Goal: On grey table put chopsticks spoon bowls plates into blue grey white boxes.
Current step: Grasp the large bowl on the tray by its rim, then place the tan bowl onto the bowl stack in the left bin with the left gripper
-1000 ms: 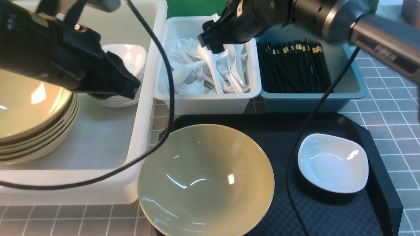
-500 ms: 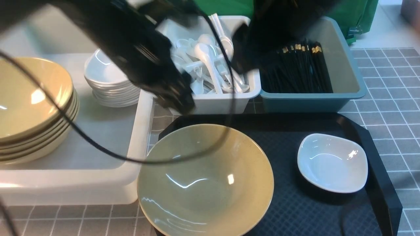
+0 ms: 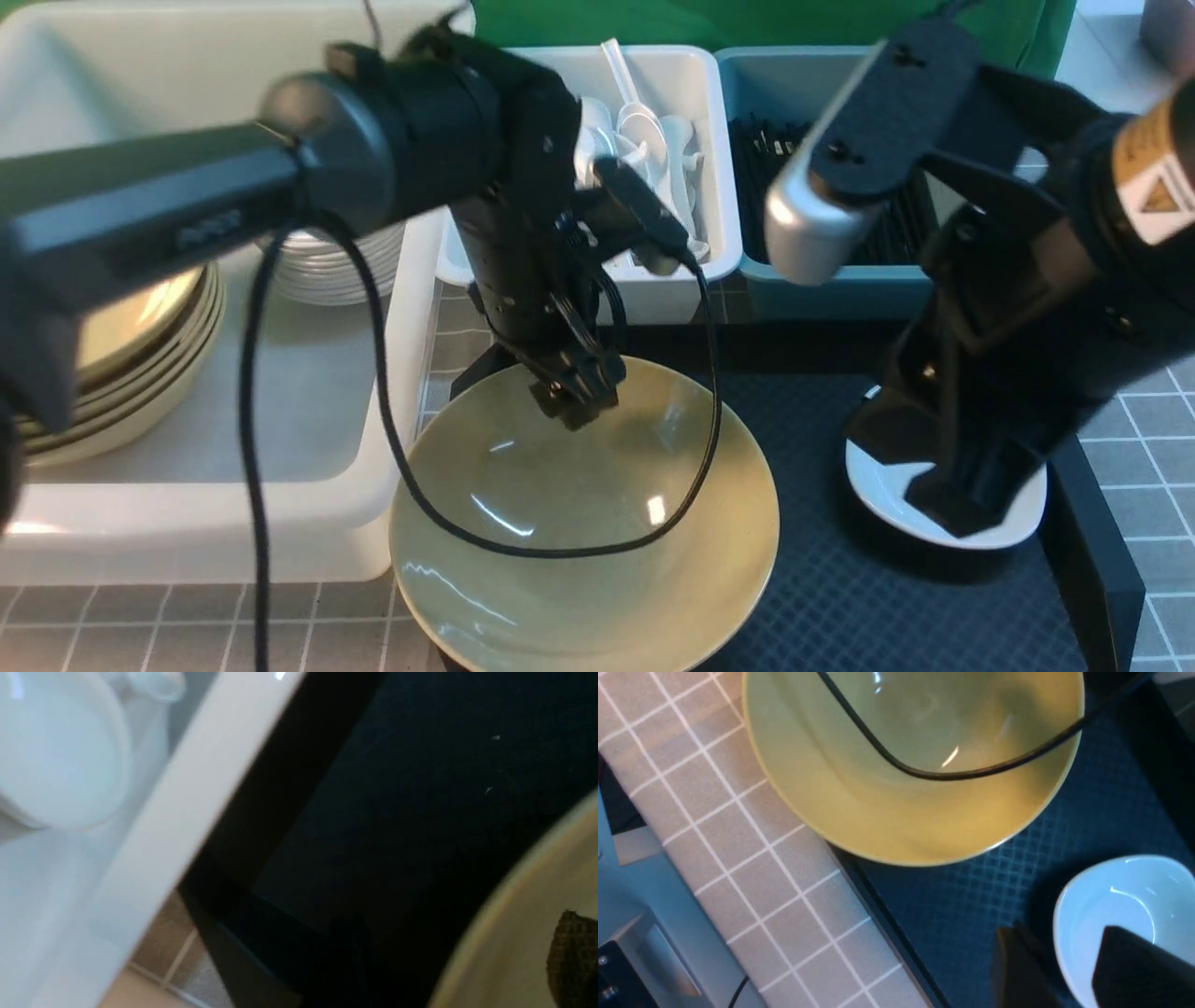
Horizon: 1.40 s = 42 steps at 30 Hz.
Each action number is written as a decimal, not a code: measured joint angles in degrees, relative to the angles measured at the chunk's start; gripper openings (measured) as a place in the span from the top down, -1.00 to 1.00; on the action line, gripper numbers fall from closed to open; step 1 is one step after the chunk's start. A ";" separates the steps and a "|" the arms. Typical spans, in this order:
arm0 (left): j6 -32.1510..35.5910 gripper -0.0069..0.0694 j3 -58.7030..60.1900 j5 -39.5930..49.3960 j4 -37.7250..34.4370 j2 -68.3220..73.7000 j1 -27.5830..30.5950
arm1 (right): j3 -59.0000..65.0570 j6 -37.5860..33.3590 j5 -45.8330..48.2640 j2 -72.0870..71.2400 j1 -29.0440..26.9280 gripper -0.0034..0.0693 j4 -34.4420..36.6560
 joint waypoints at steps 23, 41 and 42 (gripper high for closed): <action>-5.96 0.80 -10.64 10.52 -23.59 -21.62 20.72 | 0.34 -4.22 -3.36 -0.50 0.00 0.68 -0.82; 0.83 0.81 16.65 -4.46 -42.15 -32.34 77.07 | 0.34 -7.12 -12.96 -0.51 0.00 0.82 -0.43; 1.14 0.81 17.27 -5.17 -42.15 -32.17 76.99 | 0.34 -7.12 -13.02 -0.51 0.00 0.82 -0.43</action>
